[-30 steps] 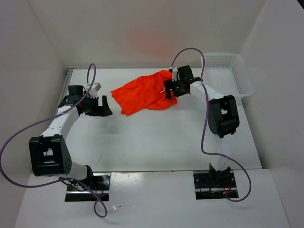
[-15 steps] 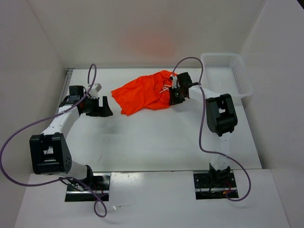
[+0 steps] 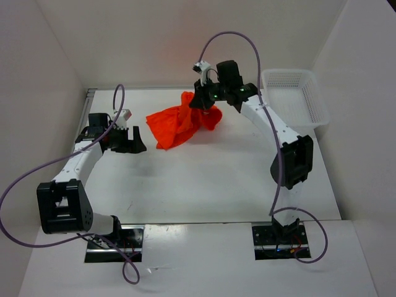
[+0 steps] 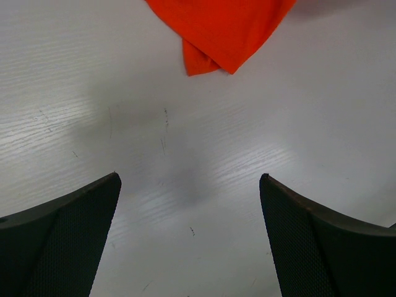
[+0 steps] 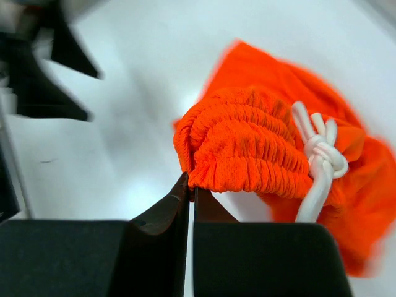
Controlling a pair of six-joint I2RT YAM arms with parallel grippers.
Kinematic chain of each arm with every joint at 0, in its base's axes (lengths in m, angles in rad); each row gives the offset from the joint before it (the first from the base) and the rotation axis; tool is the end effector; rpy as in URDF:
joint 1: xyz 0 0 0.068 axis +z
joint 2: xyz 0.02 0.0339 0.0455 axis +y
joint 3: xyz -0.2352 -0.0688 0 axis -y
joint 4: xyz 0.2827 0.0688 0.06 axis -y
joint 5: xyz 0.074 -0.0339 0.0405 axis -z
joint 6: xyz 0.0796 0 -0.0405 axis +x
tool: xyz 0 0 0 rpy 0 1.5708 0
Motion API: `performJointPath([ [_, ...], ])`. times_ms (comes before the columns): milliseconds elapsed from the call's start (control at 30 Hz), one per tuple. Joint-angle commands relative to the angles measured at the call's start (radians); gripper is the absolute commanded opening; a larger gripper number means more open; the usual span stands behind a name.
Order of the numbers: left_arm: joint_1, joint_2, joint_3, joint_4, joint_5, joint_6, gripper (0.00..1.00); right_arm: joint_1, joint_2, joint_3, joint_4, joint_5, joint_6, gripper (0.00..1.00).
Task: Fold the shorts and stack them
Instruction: Flatten the shorts out
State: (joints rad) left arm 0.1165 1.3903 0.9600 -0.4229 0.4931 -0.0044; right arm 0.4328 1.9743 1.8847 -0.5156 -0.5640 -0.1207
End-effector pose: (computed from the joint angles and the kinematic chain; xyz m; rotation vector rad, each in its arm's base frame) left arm 0.3565 0.0038 0.1729 0.0794 2.3579 -0.5409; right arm 0.4501 0.2548 0.2839 -0.9015 1.9789 0.7904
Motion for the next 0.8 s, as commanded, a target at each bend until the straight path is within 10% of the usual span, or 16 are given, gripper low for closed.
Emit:
performJointPath([
  [0, 0.003, -0.045, 0.037, 0.015, 0.009, 0.004, 0.99, 0.017, -0.156, 0.05, -0.052, -0.151, -0.017, 0.0],
  [367, -0.035, -0.025, 0.048, -0.007, 0.042, 0.004, 0.99, -0.169, -0.276, -0.299, -0.049, 0.022, -0.088, 0.0],
  [567, -0.268, 0.096, 0.057, 0.019, -0.21, 0.004, 0.99, -0.169, -0.285, -0.299, -0.049, 0.065, -0.141, 0.0],
  [767, -0.268, 0.254, 0.18, 0.075, -0.314, 0.004, 0.99, -0.169, -0.354, -0.412, -0.06, 0.151, -0.247, 0.0],
])
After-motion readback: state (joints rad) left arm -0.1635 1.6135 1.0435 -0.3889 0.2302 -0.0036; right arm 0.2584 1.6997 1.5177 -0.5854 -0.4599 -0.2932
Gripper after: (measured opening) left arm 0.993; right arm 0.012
